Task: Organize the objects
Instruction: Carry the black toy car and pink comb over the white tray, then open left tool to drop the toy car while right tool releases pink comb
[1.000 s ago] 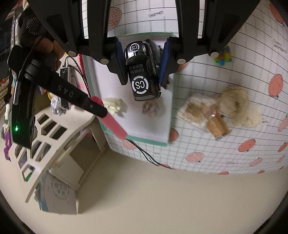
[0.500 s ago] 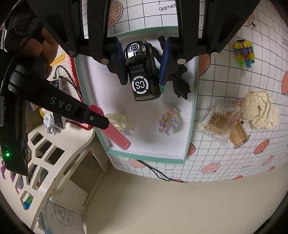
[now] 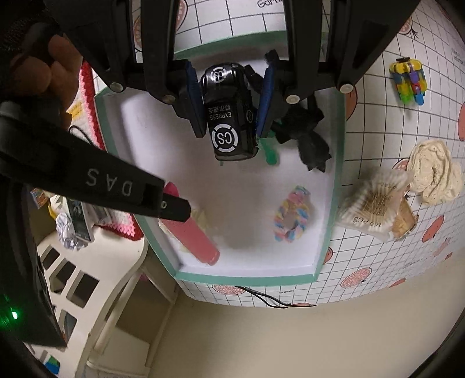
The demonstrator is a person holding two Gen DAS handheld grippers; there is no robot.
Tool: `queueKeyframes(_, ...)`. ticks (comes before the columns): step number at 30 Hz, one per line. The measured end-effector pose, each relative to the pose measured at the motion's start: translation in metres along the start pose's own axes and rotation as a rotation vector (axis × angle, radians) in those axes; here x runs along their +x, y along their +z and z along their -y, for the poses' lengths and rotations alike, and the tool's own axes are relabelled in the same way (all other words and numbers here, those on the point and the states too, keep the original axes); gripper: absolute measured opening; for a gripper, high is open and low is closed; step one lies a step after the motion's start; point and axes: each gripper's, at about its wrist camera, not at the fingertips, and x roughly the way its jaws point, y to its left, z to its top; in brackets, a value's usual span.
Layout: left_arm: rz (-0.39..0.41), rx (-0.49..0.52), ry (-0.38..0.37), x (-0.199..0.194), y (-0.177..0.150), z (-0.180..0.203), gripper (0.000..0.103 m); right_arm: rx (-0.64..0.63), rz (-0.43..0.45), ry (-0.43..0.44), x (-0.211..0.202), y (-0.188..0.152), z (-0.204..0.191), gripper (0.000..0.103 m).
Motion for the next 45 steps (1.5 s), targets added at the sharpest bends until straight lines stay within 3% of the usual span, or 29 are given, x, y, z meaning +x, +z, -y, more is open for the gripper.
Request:
queueKeyframes(10,-0.013,-0.015,-0.039,0.003,0.004,-0.002,0.037,-0.019,-0.055,-0.009,0.012,-0.007,0.001,0.034)
queueKeyframes(24,-0.003,-0.052,-0.104,-0.010,0.011,-0.007,0.056,-0.007,-0.090,-0.022,0.019,-0.011,0.006,0.034)
queueKeyframes(30,0.023,-0.023,-0.095,-0.021,0.016,-0.008,0.058,-0.007,-0.084,-0.016,0.015,-0.010,0.005,0.034)
queueKeyframes(35,0.037,-0.046,-0.100,-0.028,0.019,-0.019,0.063,0.006,-0.073,-0.009,0.011,-0.008,0.008,0.040)
queueKeyframes(45,0.085,-0.115,-0.056,-0.038,0.027,-0.045,0.063,0.012,-0.038,-0.008,0.000,-0.003,0.009,0.040)
